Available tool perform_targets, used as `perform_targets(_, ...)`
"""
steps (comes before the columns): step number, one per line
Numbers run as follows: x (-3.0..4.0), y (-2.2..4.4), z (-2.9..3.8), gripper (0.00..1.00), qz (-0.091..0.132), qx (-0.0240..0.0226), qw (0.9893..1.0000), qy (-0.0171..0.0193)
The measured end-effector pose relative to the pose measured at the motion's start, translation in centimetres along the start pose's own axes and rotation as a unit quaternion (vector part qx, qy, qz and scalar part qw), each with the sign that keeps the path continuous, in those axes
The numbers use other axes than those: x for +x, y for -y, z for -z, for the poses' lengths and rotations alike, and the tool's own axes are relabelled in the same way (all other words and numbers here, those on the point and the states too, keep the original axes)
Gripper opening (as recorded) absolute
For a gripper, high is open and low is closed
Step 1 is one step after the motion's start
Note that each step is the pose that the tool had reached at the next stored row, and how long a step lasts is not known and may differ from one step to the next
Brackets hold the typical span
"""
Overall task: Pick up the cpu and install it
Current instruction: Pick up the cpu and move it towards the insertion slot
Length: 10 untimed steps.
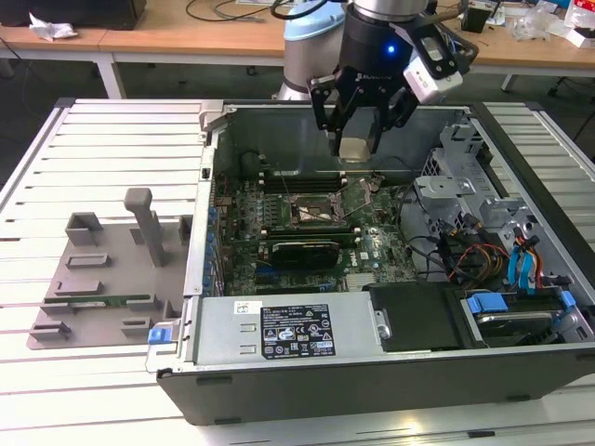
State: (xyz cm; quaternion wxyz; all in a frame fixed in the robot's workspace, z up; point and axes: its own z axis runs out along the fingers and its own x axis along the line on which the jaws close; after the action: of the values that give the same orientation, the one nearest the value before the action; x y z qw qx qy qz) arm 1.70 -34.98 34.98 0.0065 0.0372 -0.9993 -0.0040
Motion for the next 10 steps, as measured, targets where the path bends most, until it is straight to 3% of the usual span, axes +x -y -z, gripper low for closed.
perform_targets(5,-0.83,-0.11,-0.96,0.55,0.0,0.0,1.0,-0.0001)
perform_targets(10,-0.09,-0.28,-1.8,0.55,0.0,0.0001,1.0,-0.0001)
